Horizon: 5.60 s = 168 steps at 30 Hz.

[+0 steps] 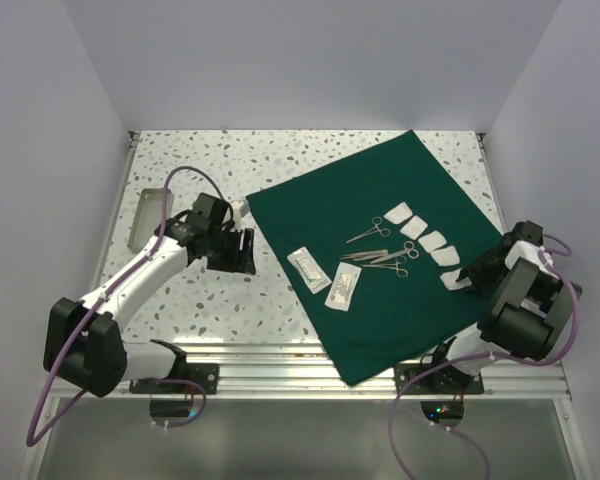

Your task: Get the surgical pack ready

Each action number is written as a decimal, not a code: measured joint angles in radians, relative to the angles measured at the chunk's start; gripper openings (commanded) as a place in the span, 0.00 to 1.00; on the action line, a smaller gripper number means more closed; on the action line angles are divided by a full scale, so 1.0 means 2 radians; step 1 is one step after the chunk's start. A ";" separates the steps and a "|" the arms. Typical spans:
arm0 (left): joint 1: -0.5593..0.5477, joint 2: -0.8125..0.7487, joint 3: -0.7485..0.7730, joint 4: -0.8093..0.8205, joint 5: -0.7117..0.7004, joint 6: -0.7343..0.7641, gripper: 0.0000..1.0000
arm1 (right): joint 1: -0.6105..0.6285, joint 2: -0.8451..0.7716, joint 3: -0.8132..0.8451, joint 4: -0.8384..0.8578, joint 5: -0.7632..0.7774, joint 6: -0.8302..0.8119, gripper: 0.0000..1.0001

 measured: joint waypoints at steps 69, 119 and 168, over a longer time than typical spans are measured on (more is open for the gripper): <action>0.000 0.004 0.000 0.003 0.000 0.001 0.63 | 0.025 0.074 0.099 0.043 -0.142 0.117 0.00; 0.000 0.037 0.000 0.007 0.010 0.003 0.62 | 0.007 0.109 0.082 0.001 -0.115 0.041 0.39; 0.000 0.037 0.000 0.008 0.014 0.003 0.62 | 0.017 0.066 0.011 0.092 -0.149 0.123 0.39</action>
